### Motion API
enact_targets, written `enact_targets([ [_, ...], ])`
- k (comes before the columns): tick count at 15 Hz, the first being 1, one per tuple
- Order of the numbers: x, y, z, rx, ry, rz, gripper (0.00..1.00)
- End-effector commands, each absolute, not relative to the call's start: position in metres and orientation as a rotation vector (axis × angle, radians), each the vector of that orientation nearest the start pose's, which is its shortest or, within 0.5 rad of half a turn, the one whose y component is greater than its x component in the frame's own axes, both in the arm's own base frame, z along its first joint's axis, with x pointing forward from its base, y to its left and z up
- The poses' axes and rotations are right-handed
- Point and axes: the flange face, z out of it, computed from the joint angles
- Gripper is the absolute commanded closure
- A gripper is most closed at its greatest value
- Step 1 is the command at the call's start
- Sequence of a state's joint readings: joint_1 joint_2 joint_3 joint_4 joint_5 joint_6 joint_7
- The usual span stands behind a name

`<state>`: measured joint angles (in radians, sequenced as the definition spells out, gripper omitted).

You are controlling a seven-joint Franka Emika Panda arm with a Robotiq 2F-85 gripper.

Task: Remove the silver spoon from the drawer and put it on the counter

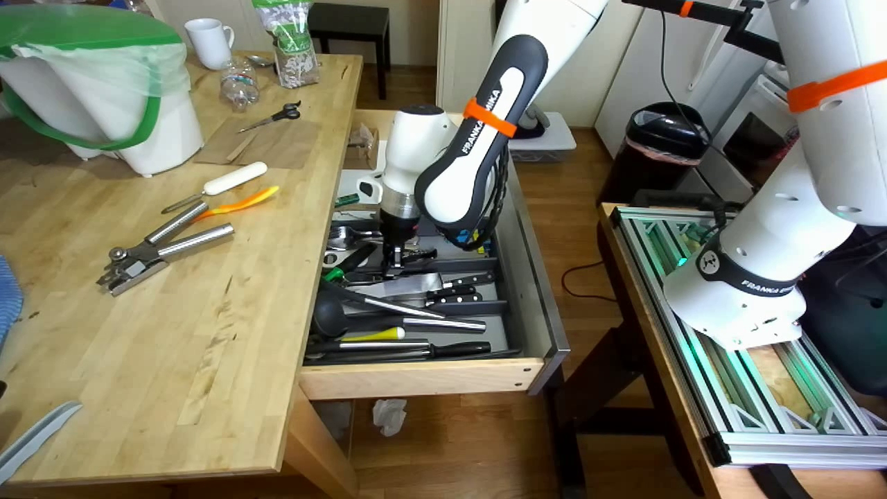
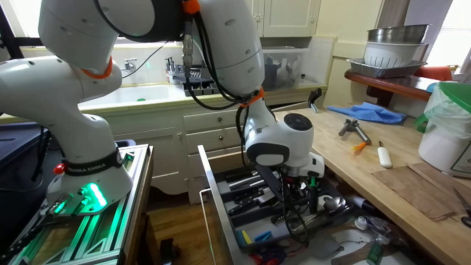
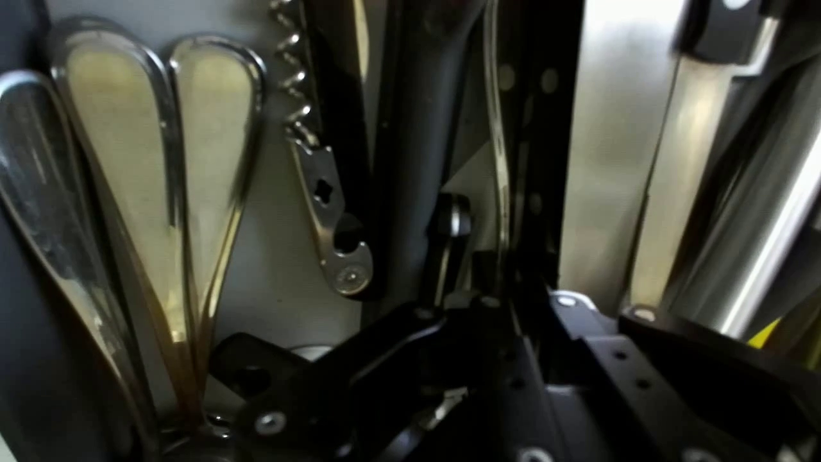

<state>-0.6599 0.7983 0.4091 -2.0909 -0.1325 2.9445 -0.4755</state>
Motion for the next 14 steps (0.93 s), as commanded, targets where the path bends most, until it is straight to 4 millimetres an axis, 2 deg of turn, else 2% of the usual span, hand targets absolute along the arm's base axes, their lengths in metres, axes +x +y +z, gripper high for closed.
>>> enact_targets([
  [1,0.548,-0.114,0.063,-2.893,-0.334,-0.211,0.98],
  [3,0.549,-0.119,0.068,-2.908,-0.298,-0.215,0.98],
  [6,0.550,-0.123,0.091,-2.927,-0.255,-0.235,0.98],
  [10,0.542,-0.129,0.097,-2.923,-0.227,-0.178,0.98],
  [14,0.534,-0.149,0.106,-2.979,-0.159,-0.177,0.98],
])
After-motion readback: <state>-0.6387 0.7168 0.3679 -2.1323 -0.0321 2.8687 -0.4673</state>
